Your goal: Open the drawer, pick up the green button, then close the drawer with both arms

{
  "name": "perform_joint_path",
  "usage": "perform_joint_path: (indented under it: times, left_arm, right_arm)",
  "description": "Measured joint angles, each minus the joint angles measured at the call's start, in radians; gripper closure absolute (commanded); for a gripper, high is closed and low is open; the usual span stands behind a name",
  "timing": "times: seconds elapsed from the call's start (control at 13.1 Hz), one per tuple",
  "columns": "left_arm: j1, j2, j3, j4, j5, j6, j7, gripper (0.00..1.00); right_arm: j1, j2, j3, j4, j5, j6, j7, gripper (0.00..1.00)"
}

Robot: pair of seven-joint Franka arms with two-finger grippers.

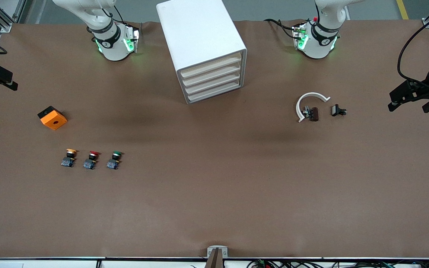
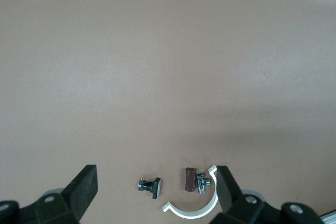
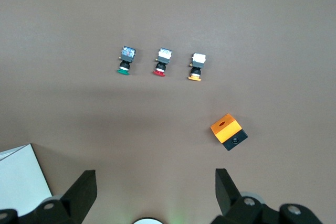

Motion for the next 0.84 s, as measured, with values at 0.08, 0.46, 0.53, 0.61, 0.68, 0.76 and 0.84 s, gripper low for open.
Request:
perform_joint_path:
  times: [0.08, 0.46, 0.53, 0.61, 0.68, 0.76, 0.84]
  left_arm:
    - [-0.008, 0.003, 0.01, 0.001, 0.0, 0.0, 0.0, 0.0]
    - [-0.176, 0.013, 0.169, 0.013, 0.0, 0.0, 0.0, 0.0]
    - [-0.21, 0.013, 0.199, 0.015, 0.0, 0.0, 0.0, 0.0]
    - [-0.236, 0.013, 0.222, 0.018, 0.0, 0.0, 0.0, 0.0]
    - [-0.25, 0.013, 0.233, 0.021, 0.0, 0.0, 0.0, 0.0]
    - [-0.256, 0.013, 0.236, 0.023, 0.0, 0.0, 0.0, 0.0]
    - [-0.262, 0.013, 0.236, 0.024, 0.0, 0.0, 0.0, 0.0]
  right_arm:
    - [0.0, -0.012, -0.001, -0.013, 0.0, 0.007, 0.0, 0.0]
    - [0.0, -0.084, -0.003, -0.121, 0.0, 0.094, -0.002, 0.0]
    - [0.0, -0.1, -0.004, -0.14, 0.0, 0.099, -0.002, 0.0]
    - [0.0, -0.11, -0.004, -0.151, 0.0, 0.1, -0.002, 0.0]
    - [0.0, -0.117, -0.004, -0.156, 0.0, 0.1, -0.002, 0.0]
    - [0.0, -0.121, -0.004, -0.158, 0.0, 0.1, -0.002, 0.0]
    - [0.0, -0.122, -0.004, -0.16, 0.0, 0.1, -0.002, 0.0]
